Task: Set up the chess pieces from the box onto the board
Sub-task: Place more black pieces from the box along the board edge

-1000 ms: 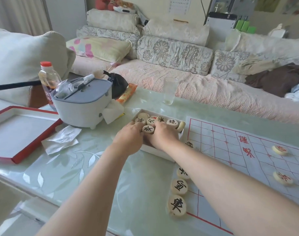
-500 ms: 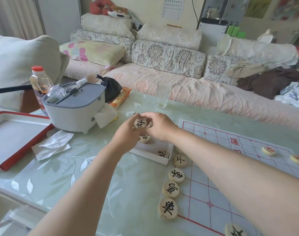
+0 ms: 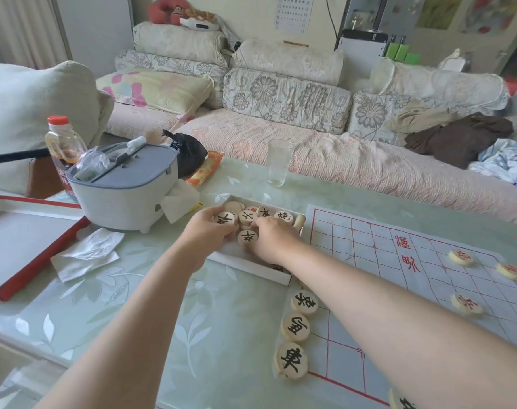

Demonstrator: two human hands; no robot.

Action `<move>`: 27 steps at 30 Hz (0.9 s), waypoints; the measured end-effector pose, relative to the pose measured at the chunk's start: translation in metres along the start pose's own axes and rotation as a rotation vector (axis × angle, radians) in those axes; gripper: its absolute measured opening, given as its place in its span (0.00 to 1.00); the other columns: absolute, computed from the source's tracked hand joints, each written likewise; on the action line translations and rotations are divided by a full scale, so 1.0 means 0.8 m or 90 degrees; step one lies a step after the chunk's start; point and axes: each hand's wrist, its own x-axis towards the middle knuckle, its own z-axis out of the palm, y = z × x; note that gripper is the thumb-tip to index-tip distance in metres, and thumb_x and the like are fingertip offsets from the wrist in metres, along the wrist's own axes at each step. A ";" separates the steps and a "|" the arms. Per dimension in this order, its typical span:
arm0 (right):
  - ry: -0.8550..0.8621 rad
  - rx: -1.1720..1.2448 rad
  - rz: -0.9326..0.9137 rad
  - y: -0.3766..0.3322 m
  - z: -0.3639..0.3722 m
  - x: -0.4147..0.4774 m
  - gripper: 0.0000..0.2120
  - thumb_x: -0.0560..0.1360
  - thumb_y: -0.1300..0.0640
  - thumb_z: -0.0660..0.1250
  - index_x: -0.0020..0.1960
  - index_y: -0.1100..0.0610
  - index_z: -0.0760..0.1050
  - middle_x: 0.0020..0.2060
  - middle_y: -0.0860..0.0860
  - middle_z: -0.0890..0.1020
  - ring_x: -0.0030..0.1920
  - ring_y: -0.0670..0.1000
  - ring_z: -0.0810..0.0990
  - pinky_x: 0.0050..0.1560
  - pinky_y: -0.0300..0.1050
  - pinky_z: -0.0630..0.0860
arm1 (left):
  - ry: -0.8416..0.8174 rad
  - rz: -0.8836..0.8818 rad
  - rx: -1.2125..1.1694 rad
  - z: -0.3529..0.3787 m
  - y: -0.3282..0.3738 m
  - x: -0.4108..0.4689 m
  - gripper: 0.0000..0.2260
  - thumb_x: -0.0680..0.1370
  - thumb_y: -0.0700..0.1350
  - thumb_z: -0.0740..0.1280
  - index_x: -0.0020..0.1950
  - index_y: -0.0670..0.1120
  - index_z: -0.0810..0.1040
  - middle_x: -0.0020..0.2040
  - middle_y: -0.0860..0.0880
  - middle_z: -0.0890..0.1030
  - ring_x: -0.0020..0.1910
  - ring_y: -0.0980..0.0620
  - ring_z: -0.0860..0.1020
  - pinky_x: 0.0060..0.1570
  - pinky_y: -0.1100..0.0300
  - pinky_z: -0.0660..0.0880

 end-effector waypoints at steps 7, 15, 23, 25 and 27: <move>0.025 -0.019 -0.028 0.008 -0.010 -0.013 0.12 0.73 0.41 0.65 0.46 0.49 0.74 0.53 0.50 0.81 0.57 0.55 0.77 0.52 0.47 0.68 | 0.027 0.053 0.203 0.021 0.007 -0.006 0.23 0.75 0.41 0.70 0.70 0.48 0.70 0.51 0.50 0.78 0.47 0.49 0.79 0.52 0.52 0.79; 0.086 0.176 0.032 0.106 -0.094 -0.069 0.18 0.67 0.38 0.73 0.50 0.49 0.79 0.47 0.46 0.82 0.49 0.49 0.80 0.51 0.46 0.78 | 0.027 0.179 0.316 0.076 0.038 -0.042 0.17 0.71 0.56 0.73 0.56 0.53 0.75 0.44 0.59 0.78 0.40 0.58 0.76 0.39 0.60 0.74; 0.018 0.155 0.076 0.226 -0.109 -0.195 0.19 0.71 0.38 0.72 0.56 0.47 0.78 0.51 0.40 0.80 0.55 0.44 0.78 0.56 0.40 0.73 | -0.168 0.248 0.380 0.180 0.052 -0.088 0.20 0.70 0.48 0.75 0.61 0.53 0.74 0.52 0.53 0.79 0.43 0.56 0.77 0.34 0.69 0.69; -0.004 0.138 0.069 0.238 -0.104 -0.221 0.21 0.72 0.38 0.70 0.60 0.47 0.77 0.54 0.40 0.79 0.56 0.43 0.76 0.55 0.38 0.71 | -0.190 0.246 0.374 0.200 0.052 -0.095 0.21 0.71 0.46 0.75 0.61 0.54 0.75 0.49 0.52 0.78 0.43 0.54 0.78 0.37 0.67 0.73; -0.042 0.125 0.070 0.247 -0.098 -0.238 0.23 0.72 0.38 0.70 0.64 0.45 0.75 0.57 0.38 0.78 0.58 0.43 0.75 0.54 0.36 0.69 | -0.204 0.235 0.358 0.216 0.051 -0.103 0.20 0.71 0.46 0.75 0.62 0.54 0.75 0.45 0.55 0.76 0.40 0.54 0.78 0.41 0.61 0.76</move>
